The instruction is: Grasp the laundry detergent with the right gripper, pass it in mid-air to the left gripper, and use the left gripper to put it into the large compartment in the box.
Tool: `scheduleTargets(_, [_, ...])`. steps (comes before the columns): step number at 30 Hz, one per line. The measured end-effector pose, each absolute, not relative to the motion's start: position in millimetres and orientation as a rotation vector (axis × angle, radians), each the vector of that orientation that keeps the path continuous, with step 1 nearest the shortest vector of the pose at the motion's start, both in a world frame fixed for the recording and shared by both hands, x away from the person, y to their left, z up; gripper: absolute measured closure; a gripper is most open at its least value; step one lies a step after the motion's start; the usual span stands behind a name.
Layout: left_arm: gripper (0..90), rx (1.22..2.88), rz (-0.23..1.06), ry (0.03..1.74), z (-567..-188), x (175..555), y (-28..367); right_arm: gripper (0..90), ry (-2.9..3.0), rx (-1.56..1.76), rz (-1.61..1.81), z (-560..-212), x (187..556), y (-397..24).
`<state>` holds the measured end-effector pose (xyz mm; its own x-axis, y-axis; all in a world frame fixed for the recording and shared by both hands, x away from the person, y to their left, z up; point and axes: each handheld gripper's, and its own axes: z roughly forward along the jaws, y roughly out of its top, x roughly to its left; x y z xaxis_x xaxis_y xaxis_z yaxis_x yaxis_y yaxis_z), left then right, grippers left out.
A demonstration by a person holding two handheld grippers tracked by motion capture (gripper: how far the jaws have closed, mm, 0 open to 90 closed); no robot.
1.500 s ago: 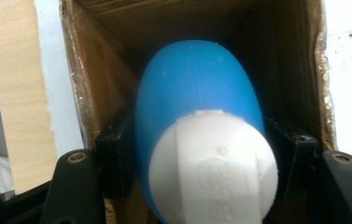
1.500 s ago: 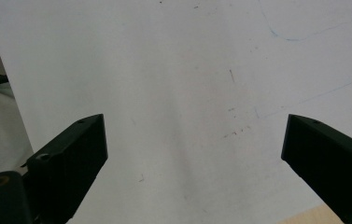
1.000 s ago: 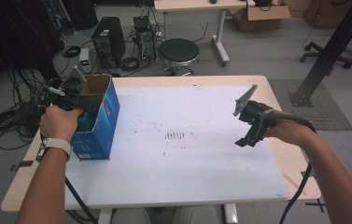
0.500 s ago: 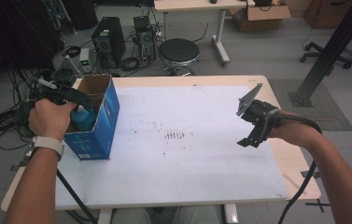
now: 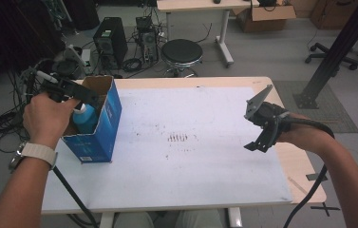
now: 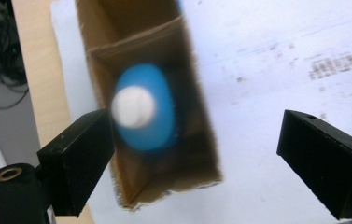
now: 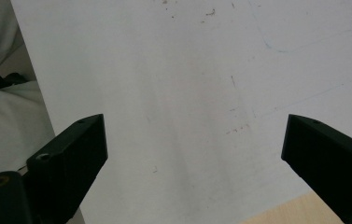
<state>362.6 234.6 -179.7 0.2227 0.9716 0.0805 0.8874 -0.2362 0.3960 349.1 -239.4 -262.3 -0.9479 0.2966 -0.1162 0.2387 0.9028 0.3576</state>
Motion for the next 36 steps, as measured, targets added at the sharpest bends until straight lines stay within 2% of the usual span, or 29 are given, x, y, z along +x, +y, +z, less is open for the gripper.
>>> scheduleTargets(14, [8.2, 2.365, 0.41, 1.526, -159, 354, 184, 6.5, 2.896, 0.4, 0.523, -254, 341, -238])
scheduleTargets(36, [6.9, 2.536, 0.369, 1.254, -167, 357, 133, 6.4, 2.913, 0.401, 0.509, -254, 344, -233])
